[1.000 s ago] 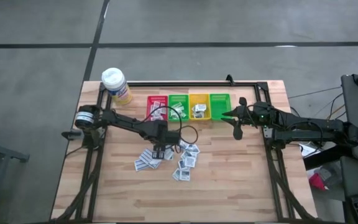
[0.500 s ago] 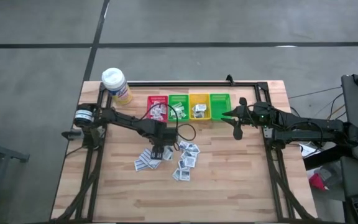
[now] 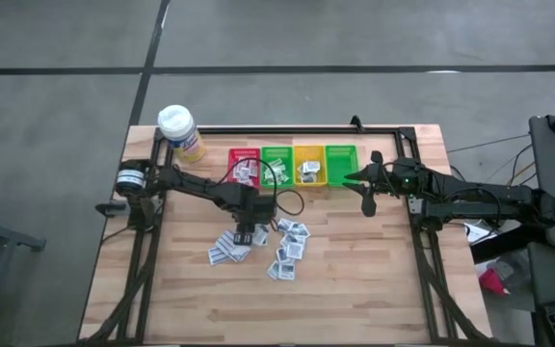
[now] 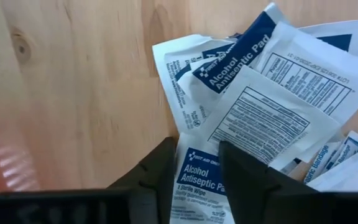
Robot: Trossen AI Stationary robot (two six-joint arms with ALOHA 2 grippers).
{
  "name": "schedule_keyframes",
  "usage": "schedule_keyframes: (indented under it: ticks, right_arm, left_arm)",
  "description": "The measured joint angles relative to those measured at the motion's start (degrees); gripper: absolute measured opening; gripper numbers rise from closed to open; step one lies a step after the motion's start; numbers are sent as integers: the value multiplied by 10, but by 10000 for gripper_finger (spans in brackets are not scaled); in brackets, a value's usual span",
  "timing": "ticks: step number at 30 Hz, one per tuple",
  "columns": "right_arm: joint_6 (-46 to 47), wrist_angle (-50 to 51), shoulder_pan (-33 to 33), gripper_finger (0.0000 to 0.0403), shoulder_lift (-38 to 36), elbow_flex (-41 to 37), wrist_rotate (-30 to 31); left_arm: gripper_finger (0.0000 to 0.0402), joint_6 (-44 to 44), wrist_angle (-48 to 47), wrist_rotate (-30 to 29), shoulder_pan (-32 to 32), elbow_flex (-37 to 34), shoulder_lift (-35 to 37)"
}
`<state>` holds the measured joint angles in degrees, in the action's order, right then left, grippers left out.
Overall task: Pick & Place First Aid Supplies
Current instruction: Put the alcohol pad into the yellow bin
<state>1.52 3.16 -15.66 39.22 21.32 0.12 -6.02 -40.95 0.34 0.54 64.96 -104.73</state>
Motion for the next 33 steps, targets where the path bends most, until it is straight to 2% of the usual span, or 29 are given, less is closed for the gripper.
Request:
schedule_keyframes:
  ticks: [20, 30, 33]
  right_arm:
    - [0, 0, 0, 98, 0, 0, 0]
    - [0, 0, 0, 109, 0, 0, 0]
    - [0, 0, 0, 109, 0, 0, 0]
  left_arm:
    - [63, 1, -29, 0, 5, 23, -2]
    - [6, 1, -47, -3, 6, 48, -2]
    - [4, 1, -51, -4, 7, 48, -2]
